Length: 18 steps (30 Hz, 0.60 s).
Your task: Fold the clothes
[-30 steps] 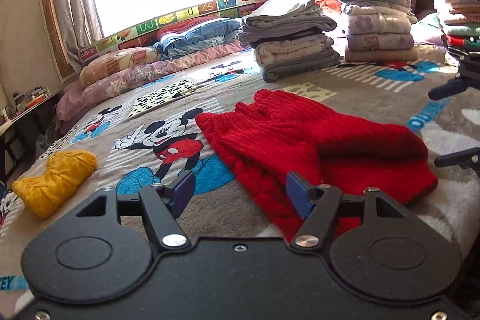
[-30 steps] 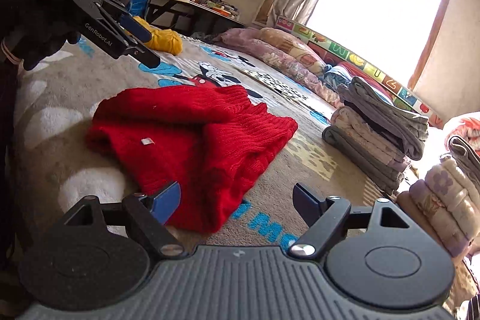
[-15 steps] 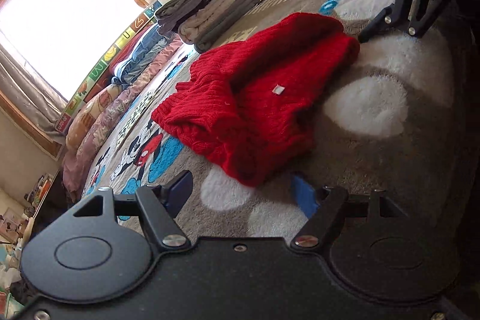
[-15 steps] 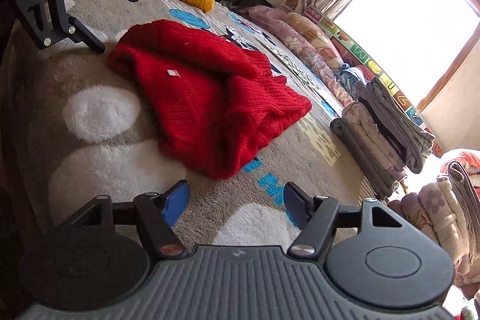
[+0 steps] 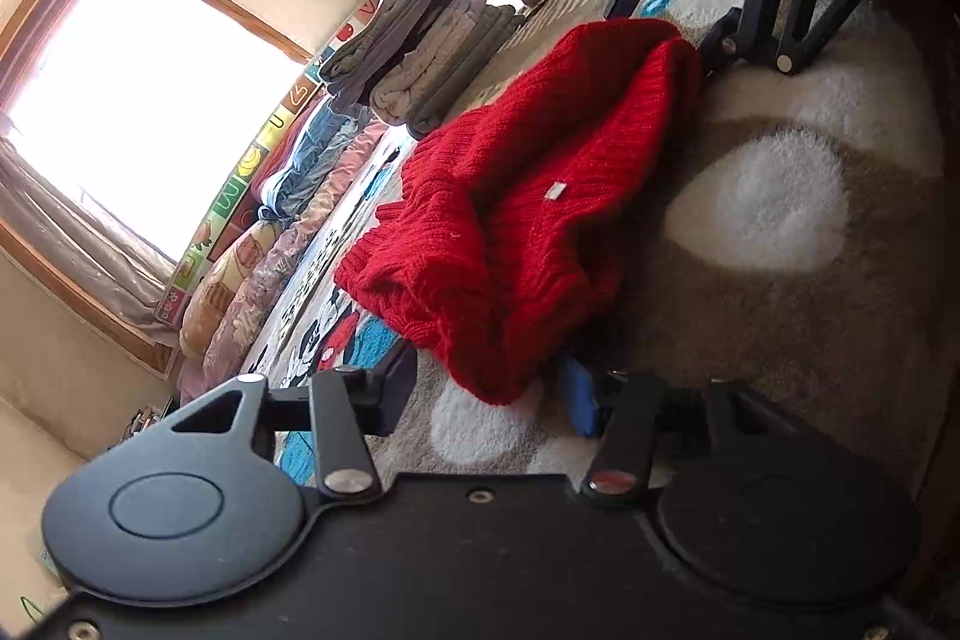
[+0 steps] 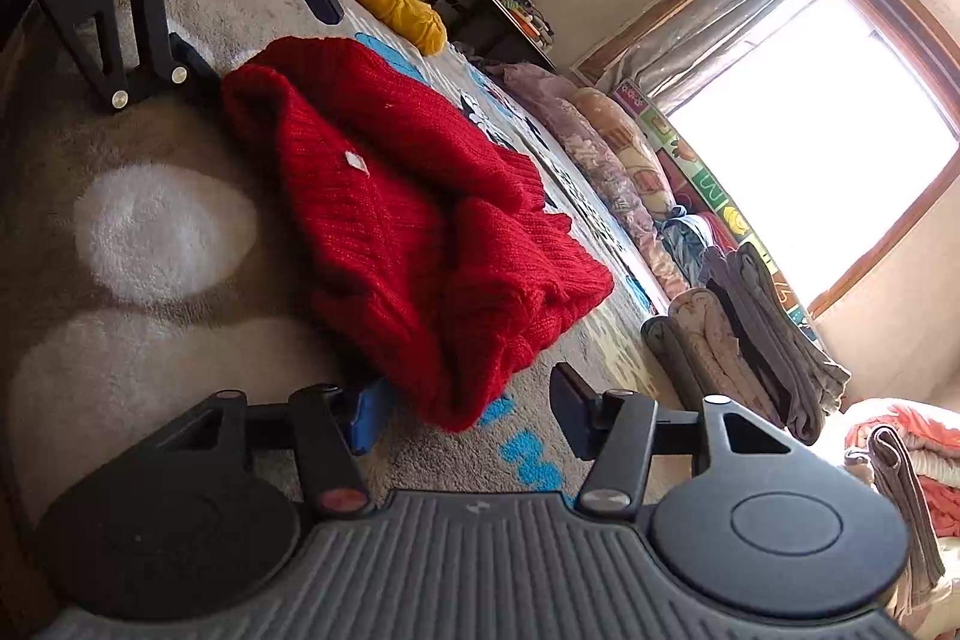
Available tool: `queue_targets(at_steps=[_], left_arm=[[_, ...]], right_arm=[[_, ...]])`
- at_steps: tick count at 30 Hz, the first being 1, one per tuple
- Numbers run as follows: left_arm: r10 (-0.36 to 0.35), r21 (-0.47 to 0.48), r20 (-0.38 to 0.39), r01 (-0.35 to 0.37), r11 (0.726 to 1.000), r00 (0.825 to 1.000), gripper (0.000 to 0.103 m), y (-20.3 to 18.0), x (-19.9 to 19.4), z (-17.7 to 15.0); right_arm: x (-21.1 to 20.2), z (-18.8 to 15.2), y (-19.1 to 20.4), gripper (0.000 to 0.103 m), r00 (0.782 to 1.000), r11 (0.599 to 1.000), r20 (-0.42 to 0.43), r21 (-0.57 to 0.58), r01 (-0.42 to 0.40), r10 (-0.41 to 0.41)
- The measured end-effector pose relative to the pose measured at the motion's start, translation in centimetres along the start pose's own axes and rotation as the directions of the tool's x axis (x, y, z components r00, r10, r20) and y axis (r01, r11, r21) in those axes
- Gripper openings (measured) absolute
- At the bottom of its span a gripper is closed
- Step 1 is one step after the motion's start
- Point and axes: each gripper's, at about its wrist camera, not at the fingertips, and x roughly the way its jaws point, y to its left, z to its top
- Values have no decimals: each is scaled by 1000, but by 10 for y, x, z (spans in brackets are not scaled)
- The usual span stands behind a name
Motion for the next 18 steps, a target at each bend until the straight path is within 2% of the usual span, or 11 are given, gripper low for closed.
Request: queue_targets(at_steps=[6,8,10,18], left_arm=[[3,-39,5,-3,999,1000,38,2,10,2],[-7,-49,-6,7,999,1000,28,3,13,2],[-23,-68,-7,23,997,1000,21,4,12,4],[-49,-106,7,49,993,999,17,14,-13,13]], right_arm=[[0,-2,1,37,1000,999,4,11,-31,31],[4,-1,0,34,999,999,7,33,-38,38],[1,1,-2,25,999,997,12,54,-48,47],[-26,11,-15,19,995,987,36,130,-99,95]])
